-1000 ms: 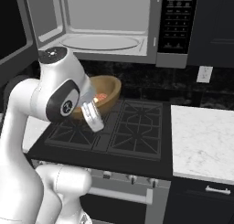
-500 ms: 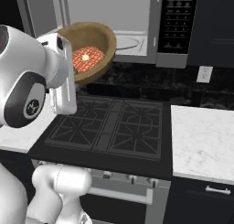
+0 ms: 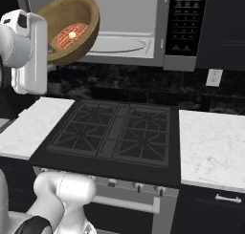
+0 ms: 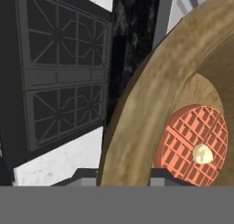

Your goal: Open the microwave, place the bowl with waffle inside the microwave, then close the microwave door and turn it on.

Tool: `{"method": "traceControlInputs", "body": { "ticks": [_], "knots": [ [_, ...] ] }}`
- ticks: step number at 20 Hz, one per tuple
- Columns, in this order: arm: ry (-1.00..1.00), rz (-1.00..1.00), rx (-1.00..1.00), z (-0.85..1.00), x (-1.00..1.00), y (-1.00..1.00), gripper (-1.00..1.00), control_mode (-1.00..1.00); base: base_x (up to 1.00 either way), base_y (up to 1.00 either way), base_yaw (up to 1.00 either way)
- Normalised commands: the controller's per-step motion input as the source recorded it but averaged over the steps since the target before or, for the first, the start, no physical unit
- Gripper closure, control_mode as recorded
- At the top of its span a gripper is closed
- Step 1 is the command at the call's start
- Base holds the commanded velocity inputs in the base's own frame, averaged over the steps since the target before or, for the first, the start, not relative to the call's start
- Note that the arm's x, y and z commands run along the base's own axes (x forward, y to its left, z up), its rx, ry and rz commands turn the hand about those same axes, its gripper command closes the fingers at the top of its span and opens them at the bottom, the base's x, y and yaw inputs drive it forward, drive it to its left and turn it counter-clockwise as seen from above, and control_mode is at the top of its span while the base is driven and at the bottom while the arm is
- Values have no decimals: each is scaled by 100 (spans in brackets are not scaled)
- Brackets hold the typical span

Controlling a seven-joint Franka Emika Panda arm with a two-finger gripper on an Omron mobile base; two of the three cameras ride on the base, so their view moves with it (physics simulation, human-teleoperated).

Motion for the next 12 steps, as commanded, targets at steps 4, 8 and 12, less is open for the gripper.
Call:
{"method": "traceControlInputs", "body": {
  "ticks": [4,8,12],
  "knots": [
    [7,0,0,0,94,32,100,-100,0,0,0],
    [15,0,1,0,100,4,100,-100,0,0,0],
    [21,0,7,0,100,0,100,-100,0,0,0]
  ]
}}
